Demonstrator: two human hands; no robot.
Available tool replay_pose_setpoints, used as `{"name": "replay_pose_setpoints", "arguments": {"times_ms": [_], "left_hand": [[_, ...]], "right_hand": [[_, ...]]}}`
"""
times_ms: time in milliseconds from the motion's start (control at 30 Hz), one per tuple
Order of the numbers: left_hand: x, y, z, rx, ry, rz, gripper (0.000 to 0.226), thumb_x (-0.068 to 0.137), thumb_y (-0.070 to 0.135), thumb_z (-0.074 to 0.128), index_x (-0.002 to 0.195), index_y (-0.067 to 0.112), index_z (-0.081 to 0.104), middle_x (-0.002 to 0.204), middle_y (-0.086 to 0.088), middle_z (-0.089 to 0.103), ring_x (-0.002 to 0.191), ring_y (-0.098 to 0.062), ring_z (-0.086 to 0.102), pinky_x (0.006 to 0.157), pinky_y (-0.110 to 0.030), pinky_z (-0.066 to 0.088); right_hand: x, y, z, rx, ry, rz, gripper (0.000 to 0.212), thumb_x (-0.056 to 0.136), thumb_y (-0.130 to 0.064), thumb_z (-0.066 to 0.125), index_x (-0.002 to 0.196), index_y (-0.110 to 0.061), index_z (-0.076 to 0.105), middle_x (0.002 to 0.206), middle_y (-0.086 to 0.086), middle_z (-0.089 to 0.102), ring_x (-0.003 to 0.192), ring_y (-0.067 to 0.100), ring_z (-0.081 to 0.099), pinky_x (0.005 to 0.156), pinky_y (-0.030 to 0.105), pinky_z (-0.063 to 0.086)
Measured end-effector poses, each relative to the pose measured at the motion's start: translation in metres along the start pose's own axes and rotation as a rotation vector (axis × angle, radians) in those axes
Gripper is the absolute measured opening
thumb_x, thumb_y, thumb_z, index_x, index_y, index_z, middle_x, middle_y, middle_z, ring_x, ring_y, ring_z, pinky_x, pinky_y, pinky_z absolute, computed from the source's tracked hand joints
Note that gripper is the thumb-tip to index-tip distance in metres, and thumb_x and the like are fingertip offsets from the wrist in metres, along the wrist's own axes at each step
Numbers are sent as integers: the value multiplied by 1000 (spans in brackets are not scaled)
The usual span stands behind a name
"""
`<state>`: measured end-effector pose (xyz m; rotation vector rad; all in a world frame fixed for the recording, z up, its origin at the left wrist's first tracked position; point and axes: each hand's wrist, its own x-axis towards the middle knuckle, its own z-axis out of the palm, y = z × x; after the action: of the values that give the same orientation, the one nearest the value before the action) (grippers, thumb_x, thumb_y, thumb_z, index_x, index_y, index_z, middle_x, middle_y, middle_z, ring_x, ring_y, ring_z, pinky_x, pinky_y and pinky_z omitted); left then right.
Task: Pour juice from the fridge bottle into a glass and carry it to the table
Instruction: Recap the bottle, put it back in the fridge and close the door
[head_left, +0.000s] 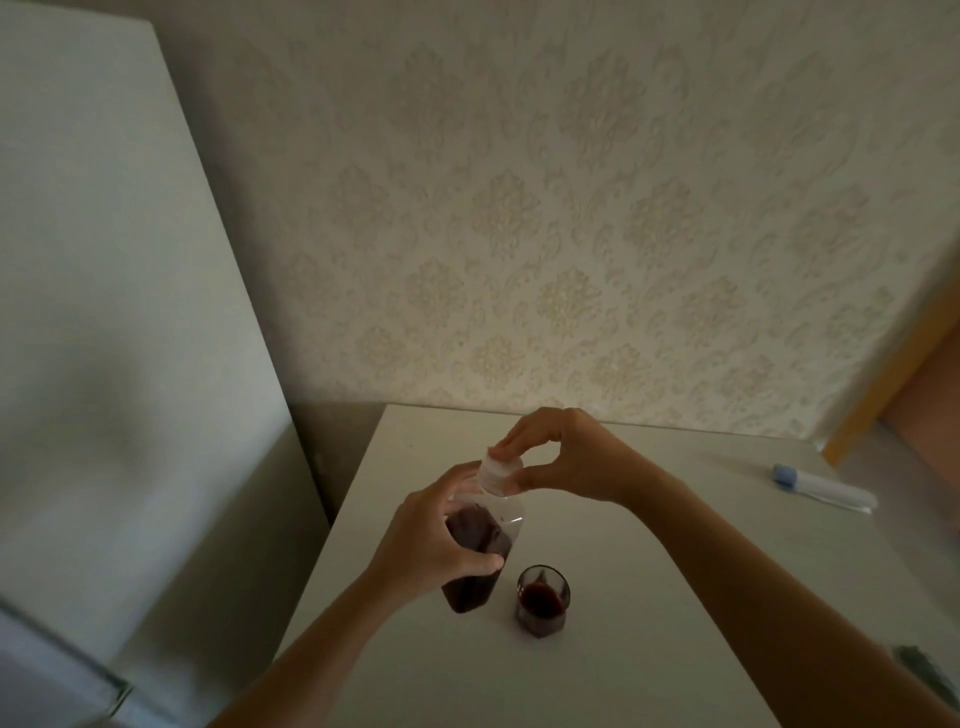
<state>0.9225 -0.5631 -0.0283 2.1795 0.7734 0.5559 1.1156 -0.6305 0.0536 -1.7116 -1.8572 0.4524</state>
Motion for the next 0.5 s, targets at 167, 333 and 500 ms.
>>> {"name": "replay_pose_setpoints", "arguments": {"times_ms": [167, 333, 500], "left_hand": [[2, 3, -1, -82, 28, -40, 87, 55, 36, 87, 124, 43, 36, 105, 35, 48, 95, 11, 53, 80, -12, 47], [6, 6, -6, -141, 33, -38, 85, 52, 35, 88, 123, 43, 43, 110, 27, 58, 97, 15, 56, 78, -13, 49], [7, 10, -15, -180, -17, -18, 81, 52, 32, 89, 120, 44, 46, 113, 22, 60, 103, 2, 60, 80, -17, 53]], "right_hand": [[2, -16, 3, -193, 54, -60, 42, 75, -56, 64, 107, -29, 64, 95, -19, 60, 85, -1, 55, 80, 22, 47], [11, -24, -3, -168, 51, -108, 28, 79, -36, 70, 102, -20, 69, 96, -10, 66, 79, -1, 57, 74, 17, 46], [13, -22, -22, 39, -151, -135, 31, 83, -12, 67, 113, -17, 66, 122, -12, 63, 112, -5, 55, 100, 13, 39]]}}
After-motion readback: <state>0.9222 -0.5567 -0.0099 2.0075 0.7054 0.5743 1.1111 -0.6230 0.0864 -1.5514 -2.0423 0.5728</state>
